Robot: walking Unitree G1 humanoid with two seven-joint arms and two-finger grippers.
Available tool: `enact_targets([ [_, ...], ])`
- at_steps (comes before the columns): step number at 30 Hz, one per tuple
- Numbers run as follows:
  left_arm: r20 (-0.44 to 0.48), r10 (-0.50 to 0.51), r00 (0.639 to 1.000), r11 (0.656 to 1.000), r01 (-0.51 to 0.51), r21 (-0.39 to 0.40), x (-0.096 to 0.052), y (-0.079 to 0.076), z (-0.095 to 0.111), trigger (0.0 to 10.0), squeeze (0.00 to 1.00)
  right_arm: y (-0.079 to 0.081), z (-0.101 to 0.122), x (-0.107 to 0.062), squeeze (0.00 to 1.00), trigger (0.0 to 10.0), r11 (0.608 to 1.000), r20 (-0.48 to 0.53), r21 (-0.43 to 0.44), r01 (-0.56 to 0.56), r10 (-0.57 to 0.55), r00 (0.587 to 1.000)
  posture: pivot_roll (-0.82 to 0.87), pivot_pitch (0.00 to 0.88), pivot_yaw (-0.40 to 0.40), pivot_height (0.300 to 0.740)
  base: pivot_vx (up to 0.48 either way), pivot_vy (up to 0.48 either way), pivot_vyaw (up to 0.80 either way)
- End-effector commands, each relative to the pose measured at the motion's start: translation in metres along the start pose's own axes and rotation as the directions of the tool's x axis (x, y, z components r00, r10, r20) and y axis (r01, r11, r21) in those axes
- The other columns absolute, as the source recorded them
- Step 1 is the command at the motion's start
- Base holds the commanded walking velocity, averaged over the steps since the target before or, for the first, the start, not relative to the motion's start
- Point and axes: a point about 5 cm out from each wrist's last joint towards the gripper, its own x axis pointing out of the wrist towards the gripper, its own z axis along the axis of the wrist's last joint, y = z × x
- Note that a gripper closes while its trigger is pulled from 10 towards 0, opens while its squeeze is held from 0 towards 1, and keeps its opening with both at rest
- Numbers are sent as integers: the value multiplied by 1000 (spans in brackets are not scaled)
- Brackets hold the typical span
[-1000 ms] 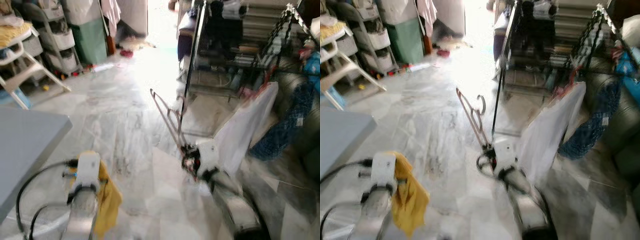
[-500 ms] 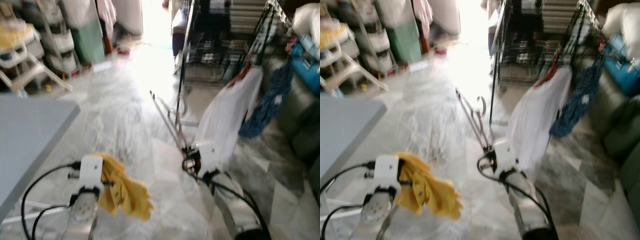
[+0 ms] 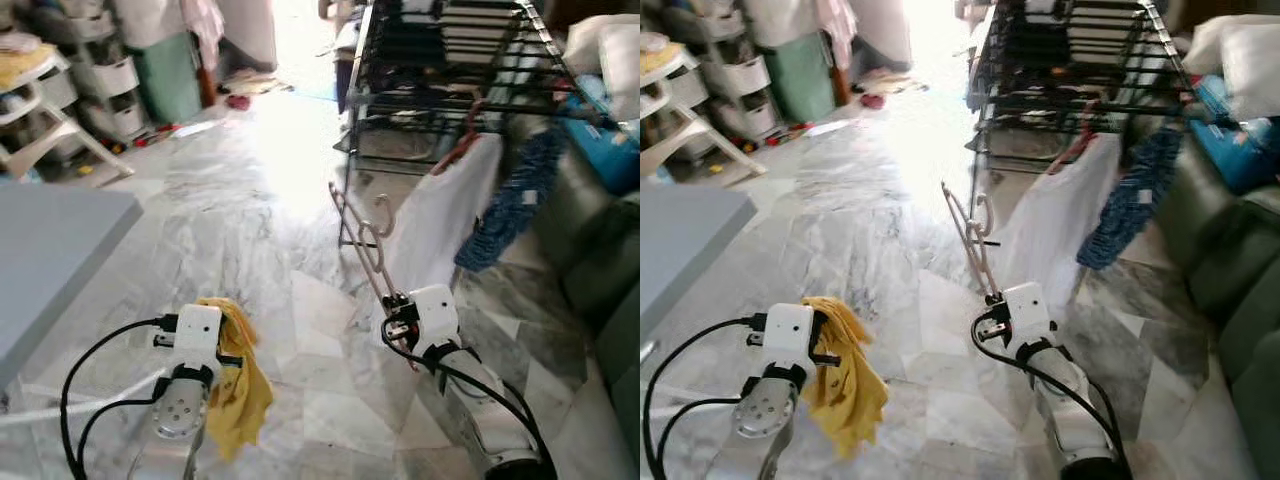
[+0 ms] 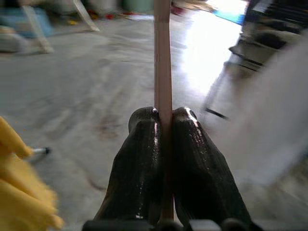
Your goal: Hang hanger
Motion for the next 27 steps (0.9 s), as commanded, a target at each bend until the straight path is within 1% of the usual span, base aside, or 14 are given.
enact_targets([
  [1, 36, 2, 999, 1000, -2, -12, 1, -2, 8, 10000, 0, -1, 5, 0, 0, 10000, 1000, 21, -23, -6, 6, 1000, 41, 0, 8, 740, 0, -281, 800],
  [16, 32, -7, 999, 1000, 8, -15, 2, -6, 8, 10000, 0, 2, 5, 1, 0, 10000, 999, 22, -40, -23, 24, 999, 42, 0, 7, 740, 0, -381, 800],
  [27, 24, -8, 1000, 1000, 8, -12, 0, -8, 6, 10000, 0, 5, 4, 0, 0, 10000, 998, 16, -50, -44, 45, 999, 45, 0, -2, 740, 0, -315, 800],
])
